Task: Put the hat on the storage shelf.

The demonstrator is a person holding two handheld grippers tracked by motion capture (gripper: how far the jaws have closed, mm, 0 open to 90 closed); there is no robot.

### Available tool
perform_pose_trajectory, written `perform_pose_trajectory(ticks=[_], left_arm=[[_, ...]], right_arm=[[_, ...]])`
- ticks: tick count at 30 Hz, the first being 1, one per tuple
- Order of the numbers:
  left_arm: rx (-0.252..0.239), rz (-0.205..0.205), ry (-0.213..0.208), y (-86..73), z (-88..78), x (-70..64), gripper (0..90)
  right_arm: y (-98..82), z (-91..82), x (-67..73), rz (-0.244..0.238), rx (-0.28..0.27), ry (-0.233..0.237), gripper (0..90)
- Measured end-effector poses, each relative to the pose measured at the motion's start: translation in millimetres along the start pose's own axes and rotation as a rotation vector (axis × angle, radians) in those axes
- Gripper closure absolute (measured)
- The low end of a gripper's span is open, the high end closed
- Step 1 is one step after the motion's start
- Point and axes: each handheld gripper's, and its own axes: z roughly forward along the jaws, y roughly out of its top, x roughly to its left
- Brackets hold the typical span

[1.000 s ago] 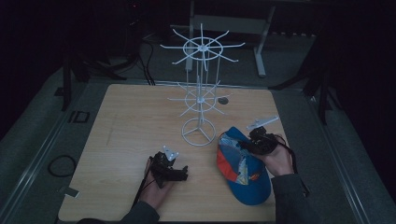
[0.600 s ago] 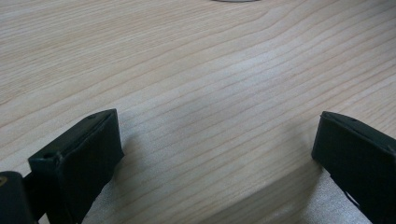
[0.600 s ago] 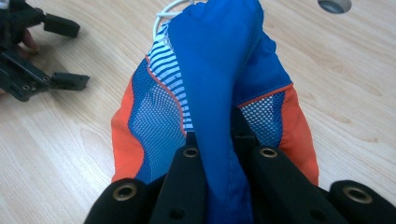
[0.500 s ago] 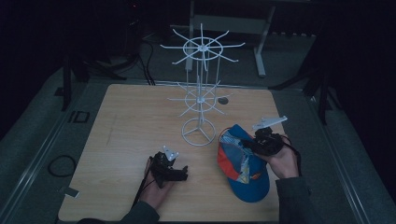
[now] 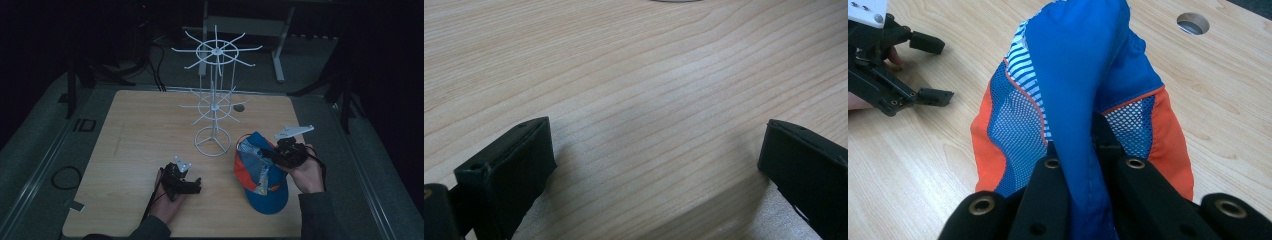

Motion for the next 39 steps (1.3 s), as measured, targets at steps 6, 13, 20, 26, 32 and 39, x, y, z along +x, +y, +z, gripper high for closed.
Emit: perform_pose_trajectory(ticks=[6, 13, 20, 26, 32, 39], left_arm=[[0.001, 0.001, 0.0, 0.0, -0.1, 0.1, 1.9], [0.001, 0.004, 0.001, 0.0, -0.1, 0.3, 1.9], [0.002, 0.004, 0.001, 0.1, -0.1, 0.3, 1.9], [0.002, 0.004, 0.001, 0.0, -0.1, 0.3, 1.9], [0.001, 0.004, 0.001, 0.0, -0.1, 0.2, 1.9], [0.003, 0.005, -0.001, 0.1, -0.3, 0.2, 1.9]], right_arm=[[-1.0, -5.3, 1.1, -0.004, -0.02, 0.002, 88.1], [0.2, -11.8, 2.0, -0.009, -0.036, -0.006, 88.1], [0.2, -21.2, 3.3, -0.012, -0.077, -0.011, 88.0], [-0.2, -23.9, 4.5, -0.015, -0.086, -0.011, 87.6], [0.1, -27.3, 6.7, -0.022, -0.095, -0.015, 87.6], [3.1, -36.3, 8.8, -0.031, -0.118, -0.024, 87.6]])
